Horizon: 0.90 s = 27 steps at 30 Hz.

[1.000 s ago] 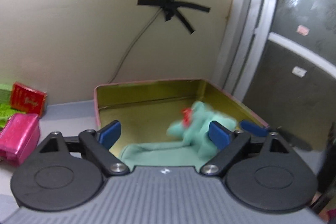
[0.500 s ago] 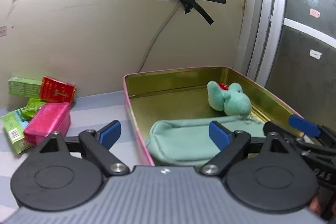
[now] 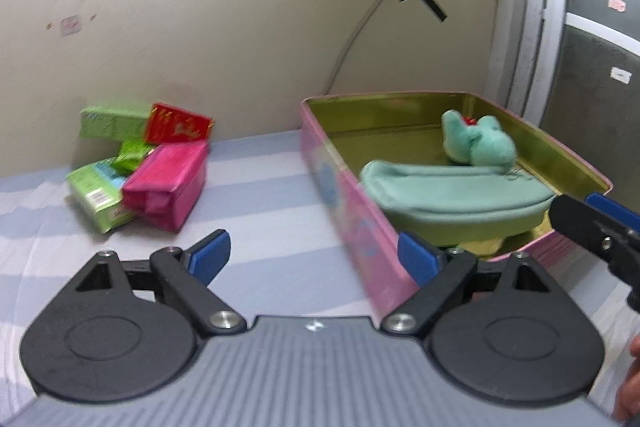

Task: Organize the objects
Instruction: 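Move the right tool to the pink purse and grasp it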

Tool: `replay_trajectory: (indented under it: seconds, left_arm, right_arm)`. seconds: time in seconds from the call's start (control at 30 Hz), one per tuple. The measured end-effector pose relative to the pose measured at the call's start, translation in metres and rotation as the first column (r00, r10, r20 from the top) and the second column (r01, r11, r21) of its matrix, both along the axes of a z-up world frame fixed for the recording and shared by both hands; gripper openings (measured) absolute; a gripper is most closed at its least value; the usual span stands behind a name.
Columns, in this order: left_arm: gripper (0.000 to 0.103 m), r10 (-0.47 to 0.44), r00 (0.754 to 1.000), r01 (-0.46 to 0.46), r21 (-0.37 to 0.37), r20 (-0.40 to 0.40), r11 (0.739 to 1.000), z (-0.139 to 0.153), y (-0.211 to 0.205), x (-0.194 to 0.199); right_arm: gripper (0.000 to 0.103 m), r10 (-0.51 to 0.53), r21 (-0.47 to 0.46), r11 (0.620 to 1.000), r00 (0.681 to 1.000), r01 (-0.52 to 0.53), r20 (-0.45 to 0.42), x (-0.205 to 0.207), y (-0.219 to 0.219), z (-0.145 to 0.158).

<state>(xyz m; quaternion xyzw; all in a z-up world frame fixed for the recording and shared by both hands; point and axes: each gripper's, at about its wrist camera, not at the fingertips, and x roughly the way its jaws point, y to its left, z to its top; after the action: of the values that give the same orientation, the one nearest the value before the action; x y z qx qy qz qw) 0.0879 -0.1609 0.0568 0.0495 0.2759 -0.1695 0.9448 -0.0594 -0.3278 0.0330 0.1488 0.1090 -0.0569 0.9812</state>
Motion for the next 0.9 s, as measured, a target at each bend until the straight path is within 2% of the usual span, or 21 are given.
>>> replay_trajectory:
  seconds: [0.37, 0.9]
  left_arm:
    - [0.092, 0.123, 0.992, -0.121, 0.032, -0.039, 0.992, -0.017, 0.052, 0.009]
    - [0.092, 0.300, 0.952, -0.295, 0.073, -0.066, 0.953, -0.044, 0.131, 0.030]
  right_arm:
    - [0.083, 0.098, -0.028, 0.995, 0.995, -0.098, -0.030, 0.012, 0.047, 0.000]
    - [0.083, 0.261, -0.108, 0.954, 0.954, -0.278, -0.149, 0.047, 0.120, -0.016]
